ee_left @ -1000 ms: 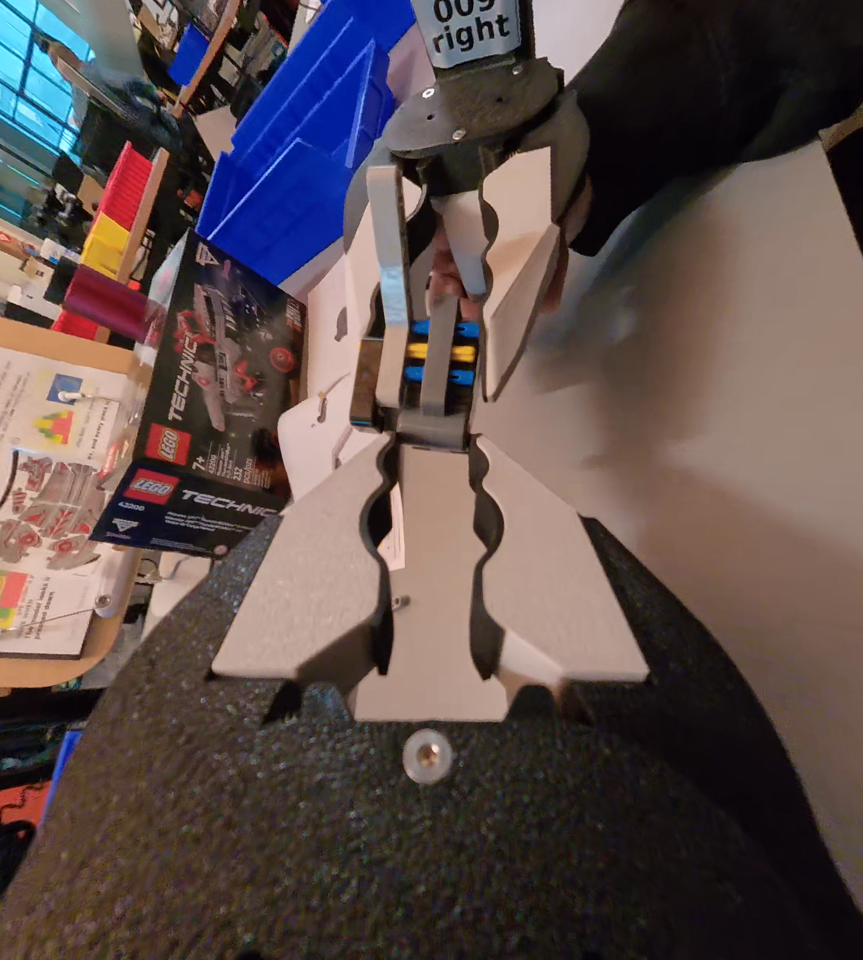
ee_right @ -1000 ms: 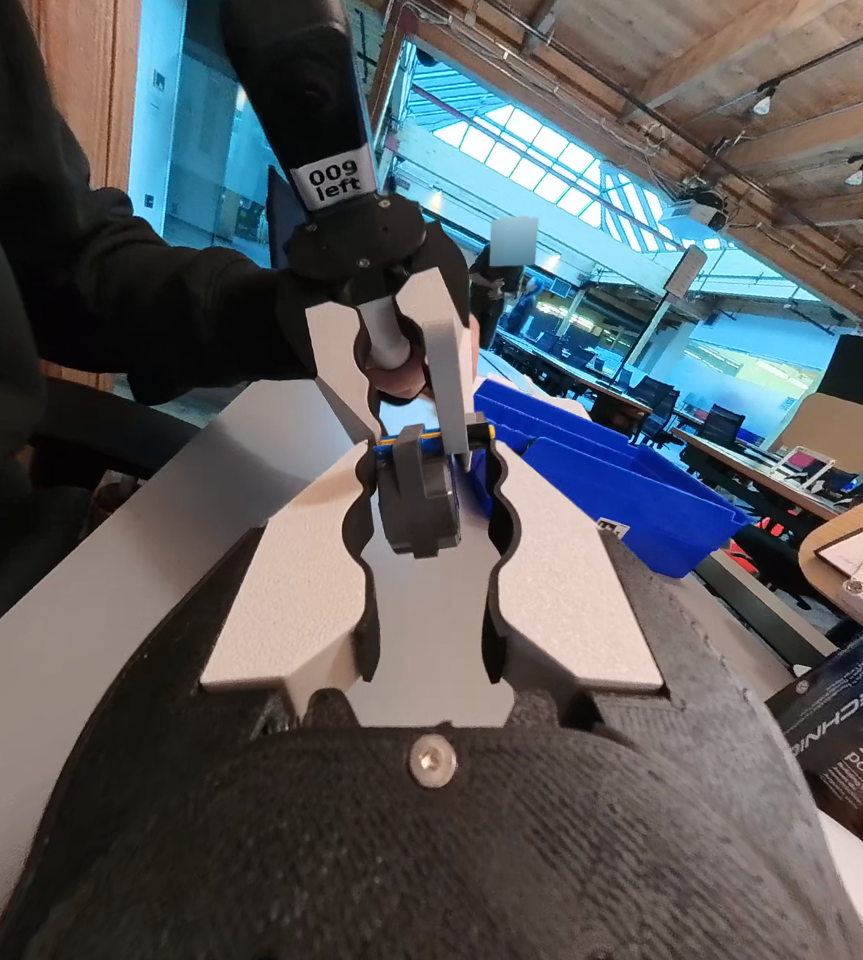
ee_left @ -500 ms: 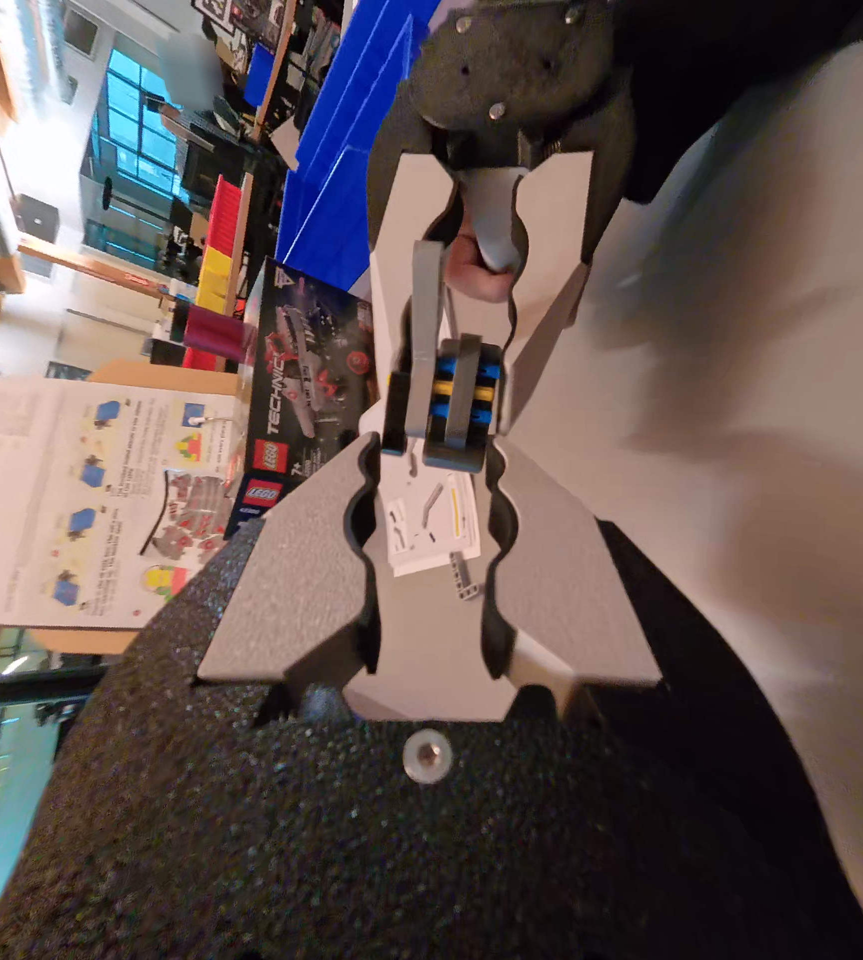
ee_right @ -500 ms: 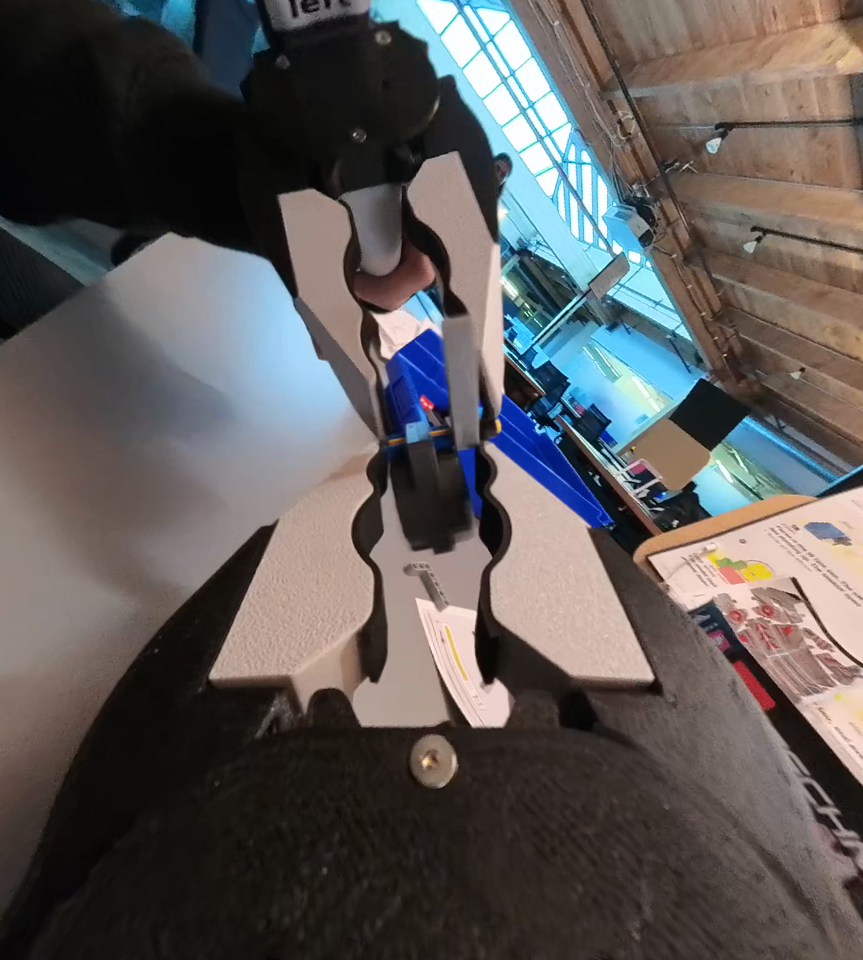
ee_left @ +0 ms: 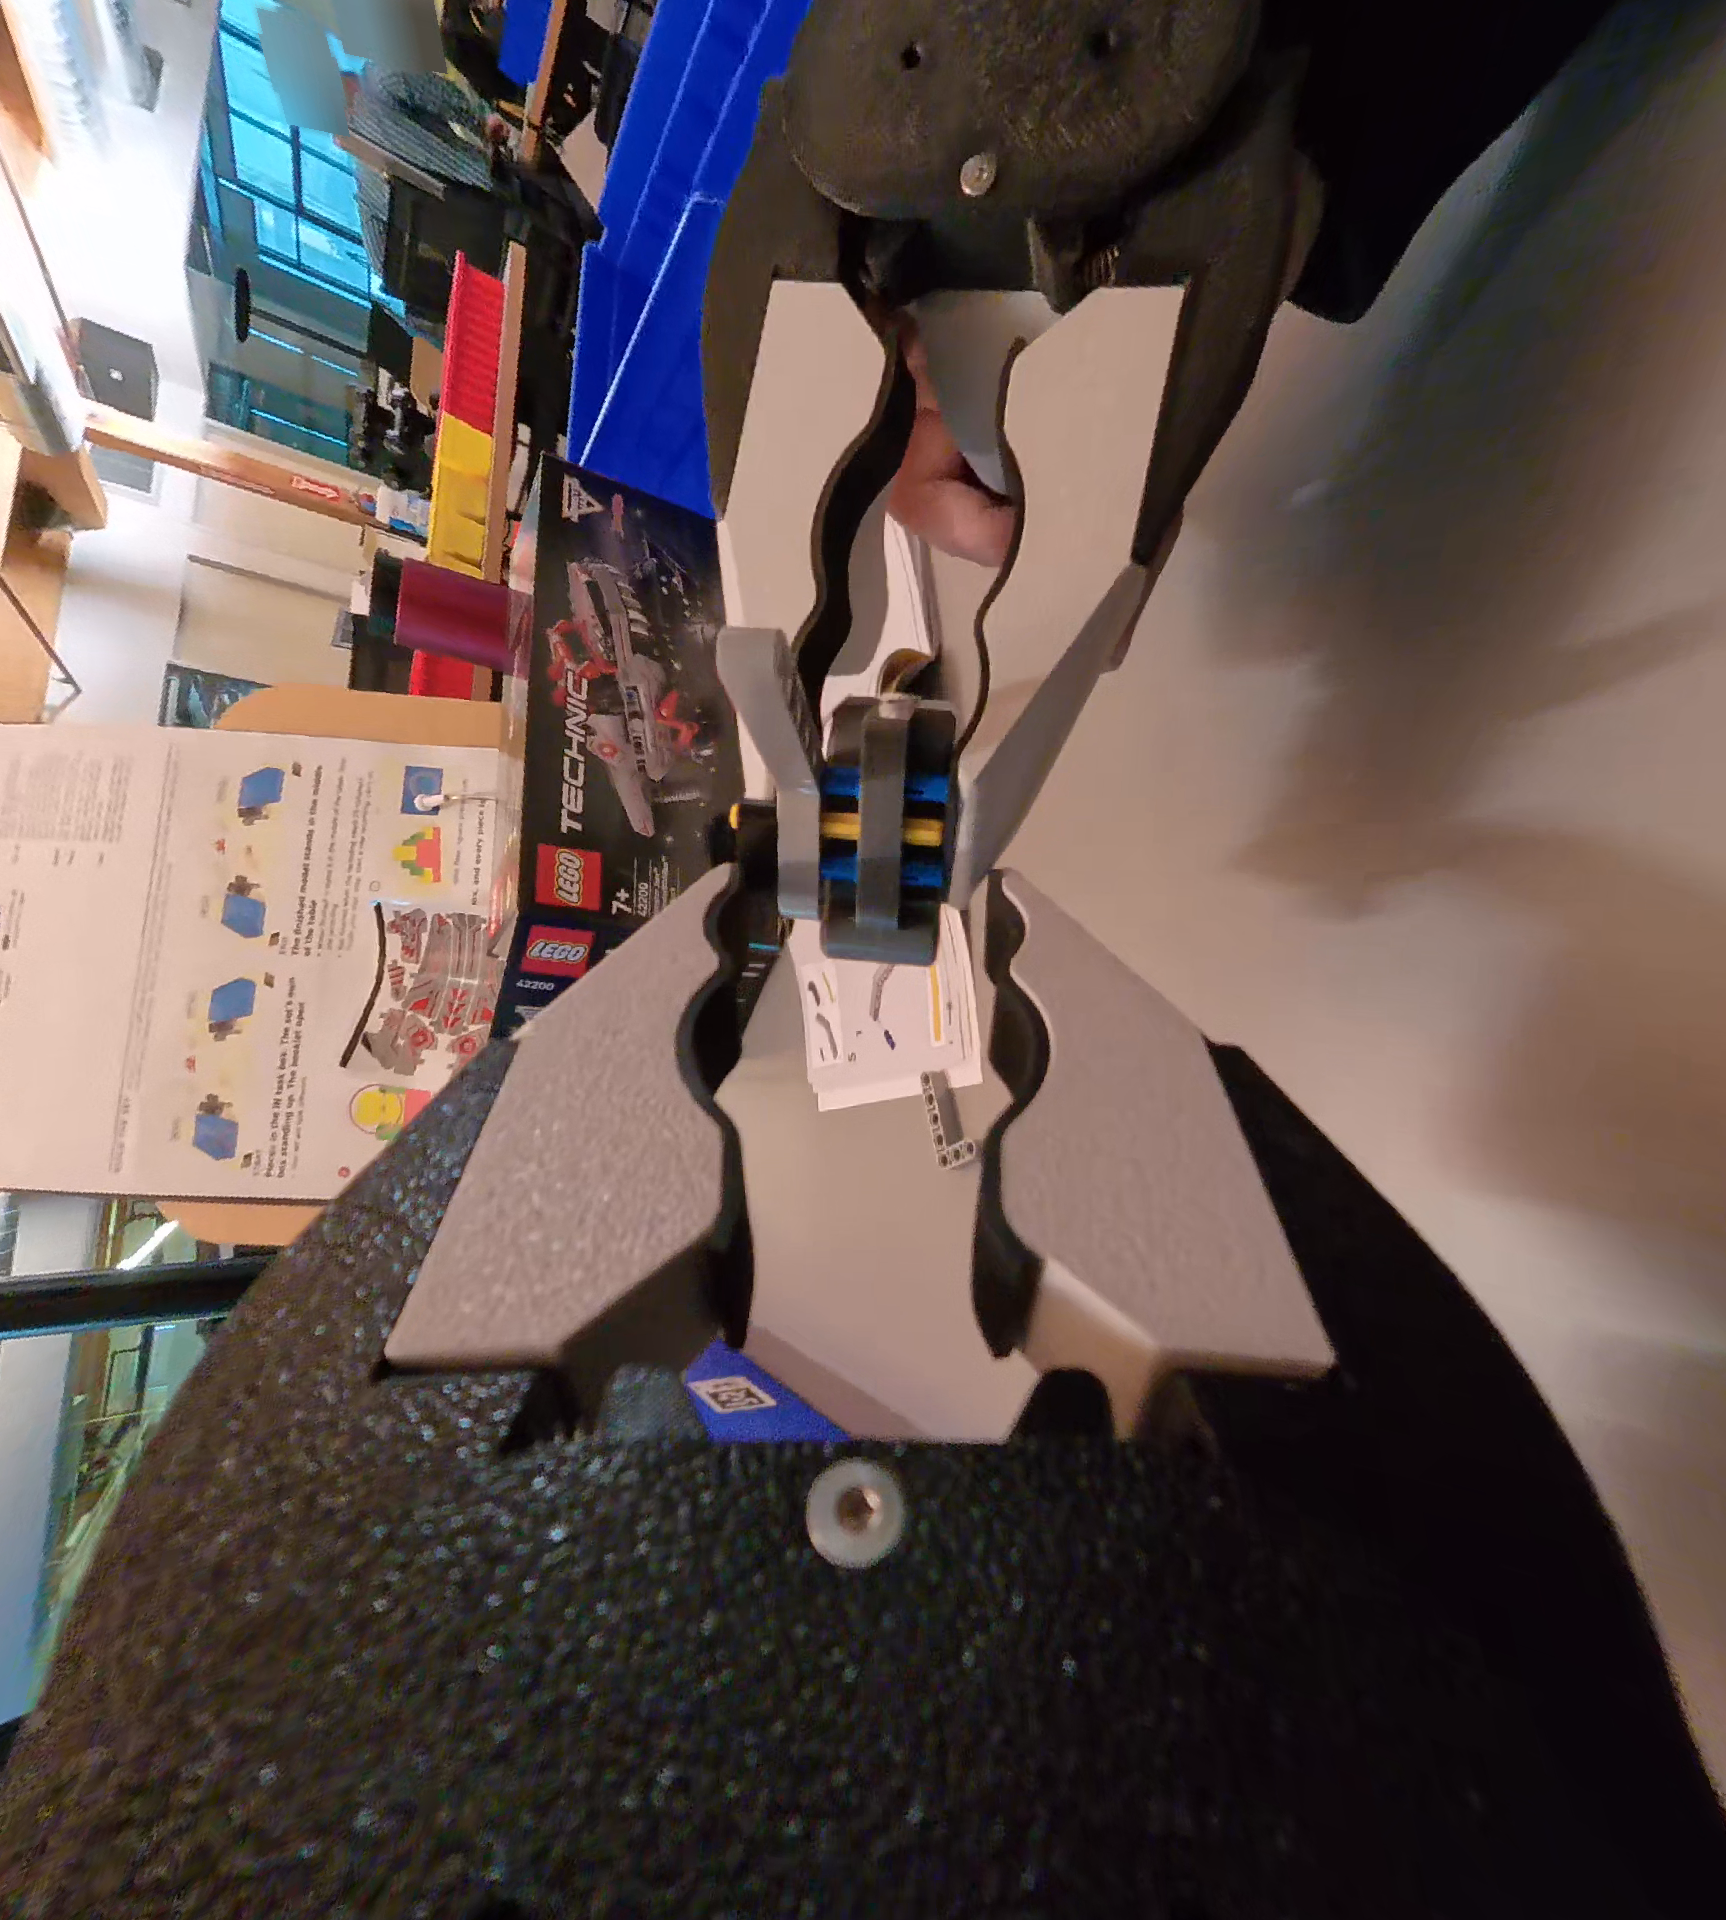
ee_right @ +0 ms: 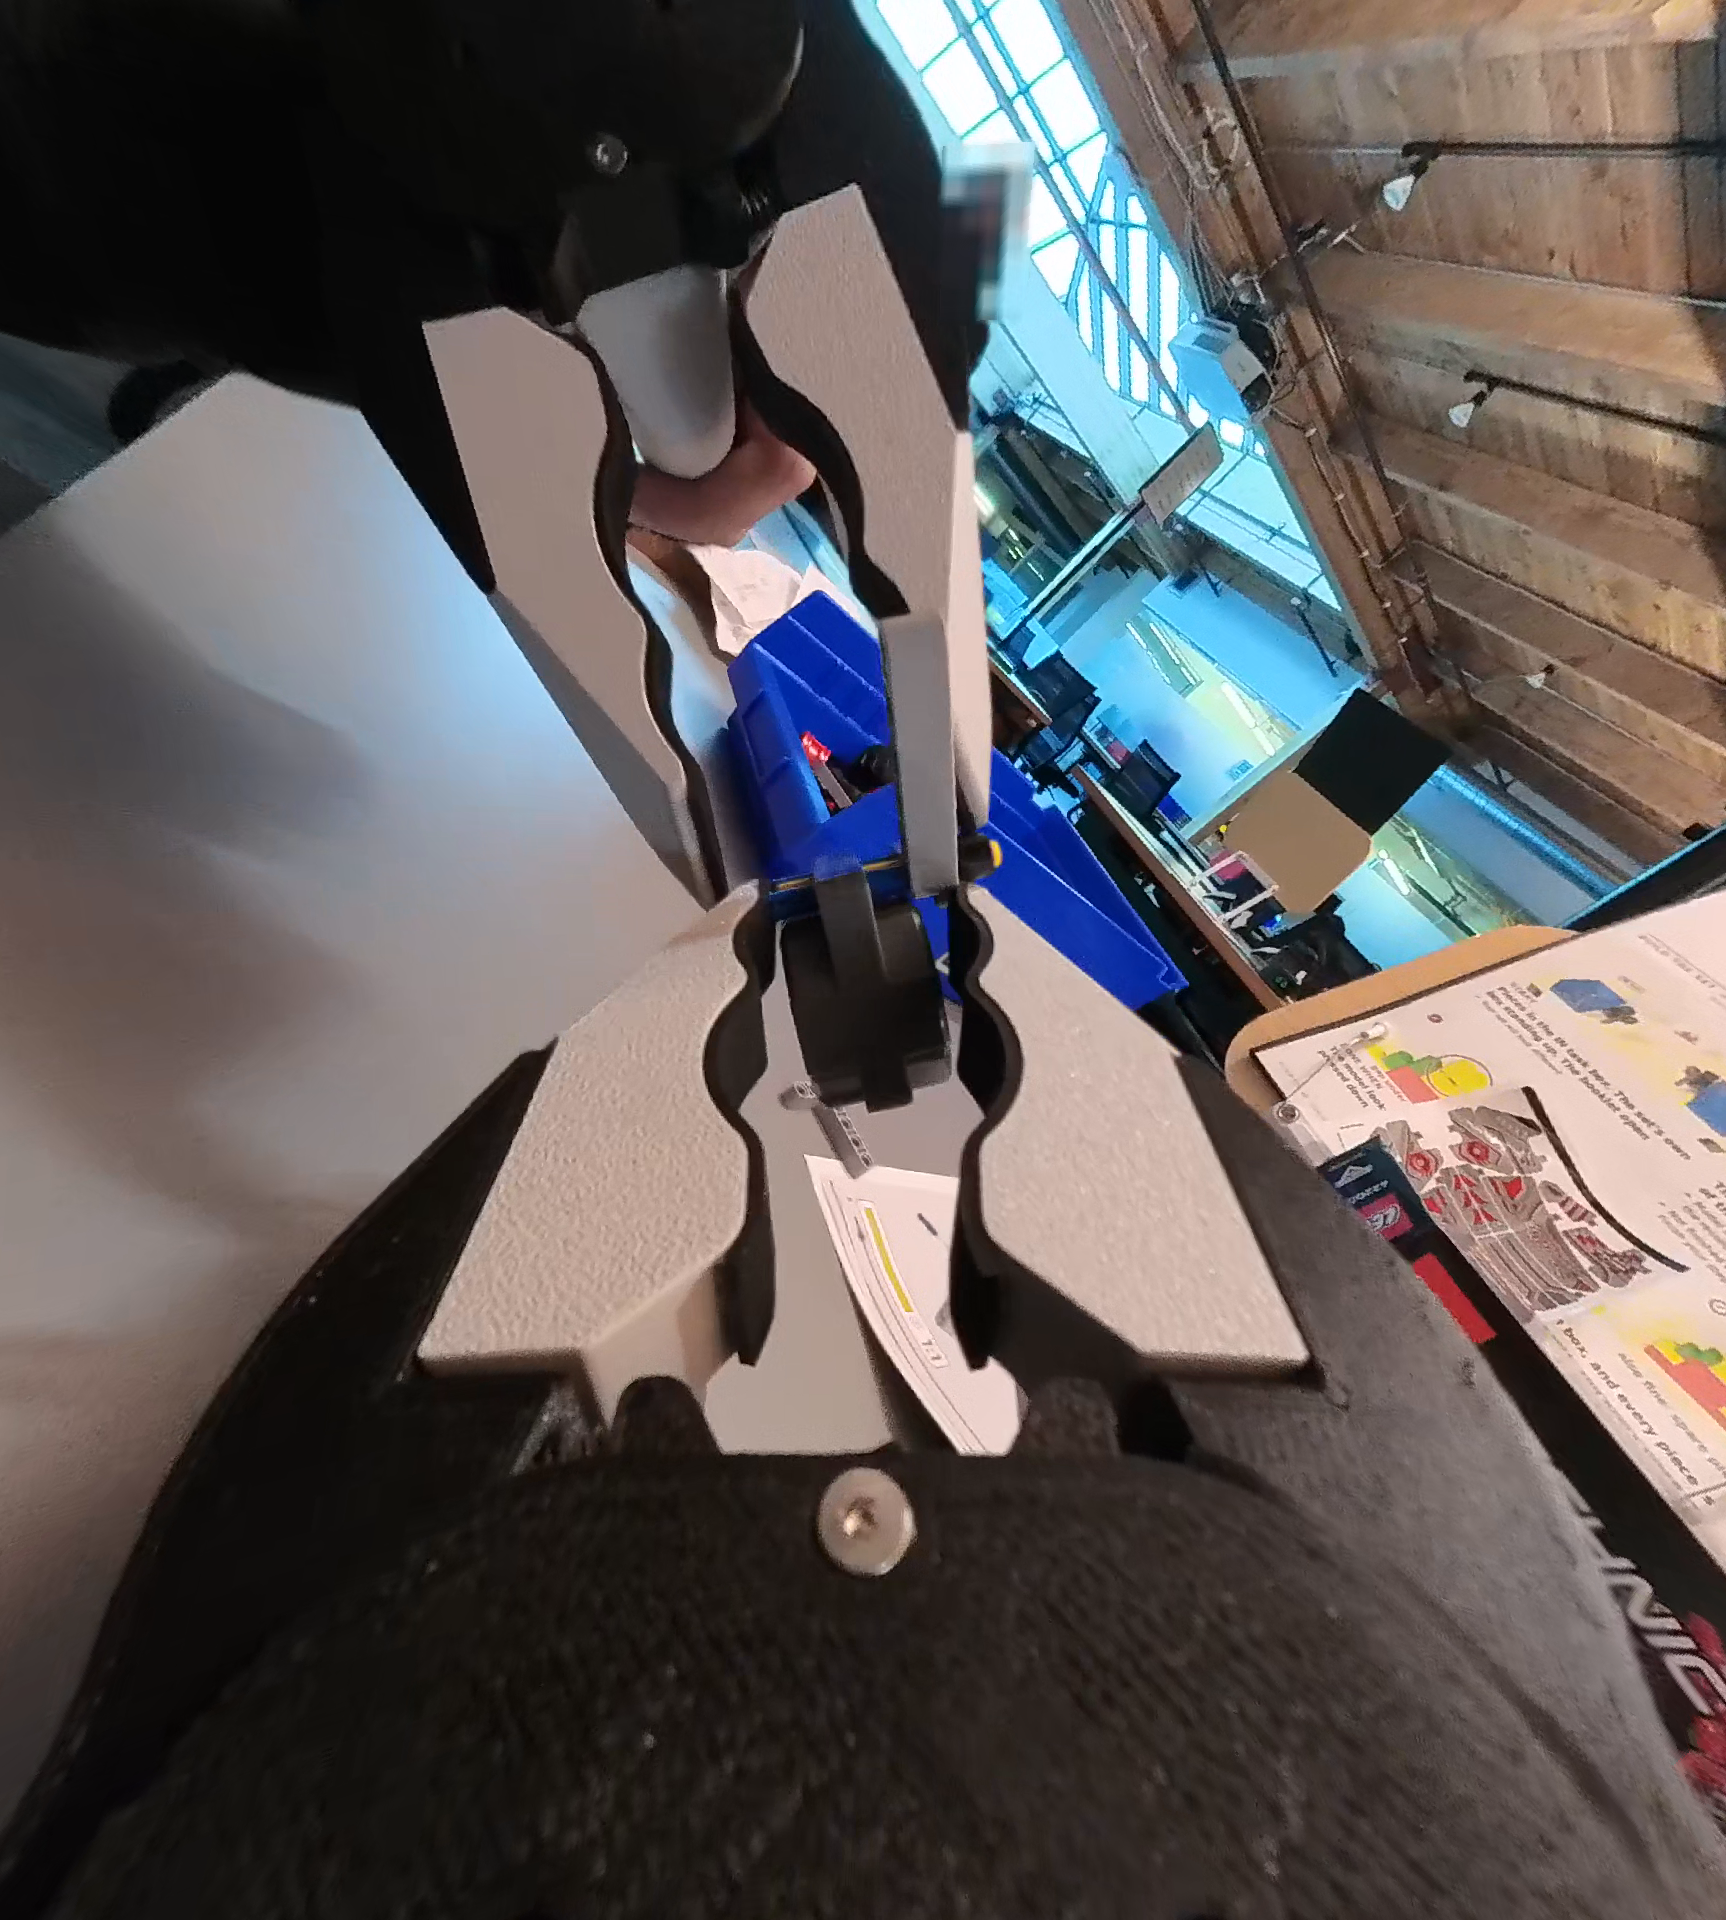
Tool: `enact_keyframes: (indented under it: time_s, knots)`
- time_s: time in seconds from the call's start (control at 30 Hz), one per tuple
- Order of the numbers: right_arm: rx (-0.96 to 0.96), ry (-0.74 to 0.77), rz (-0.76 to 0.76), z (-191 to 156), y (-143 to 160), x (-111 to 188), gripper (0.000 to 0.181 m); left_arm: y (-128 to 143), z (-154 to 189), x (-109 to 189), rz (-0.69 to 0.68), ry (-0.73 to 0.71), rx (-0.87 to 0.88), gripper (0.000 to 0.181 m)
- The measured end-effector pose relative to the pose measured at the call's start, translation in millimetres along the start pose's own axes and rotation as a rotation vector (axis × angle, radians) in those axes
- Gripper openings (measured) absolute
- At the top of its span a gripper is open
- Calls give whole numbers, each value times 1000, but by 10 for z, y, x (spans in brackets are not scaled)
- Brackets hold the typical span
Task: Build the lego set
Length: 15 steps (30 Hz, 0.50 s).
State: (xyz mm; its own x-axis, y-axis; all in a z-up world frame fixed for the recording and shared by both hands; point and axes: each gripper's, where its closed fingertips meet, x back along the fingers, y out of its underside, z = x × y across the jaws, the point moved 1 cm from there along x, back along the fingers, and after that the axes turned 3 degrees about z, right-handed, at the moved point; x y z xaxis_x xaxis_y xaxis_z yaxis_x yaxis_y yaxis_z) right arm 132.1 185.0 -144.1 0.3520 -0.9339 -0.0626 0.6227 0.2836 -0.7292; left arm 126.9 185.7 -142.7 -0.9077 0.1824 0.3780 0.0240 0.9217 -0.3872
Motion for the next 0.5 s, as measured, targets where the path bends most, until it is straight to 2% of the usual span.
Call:
enact_keyframes:
  time_s: [0.33, 0.5]
  knots:
    - [109, -18, -110, -70, 93, -51, 31, 53, 85, -50, -49, 40, 18, 47]
    - [87, -9, -103, -49, 71, -54, 31, 56, 71, -80, -61, -10, 10, 50]
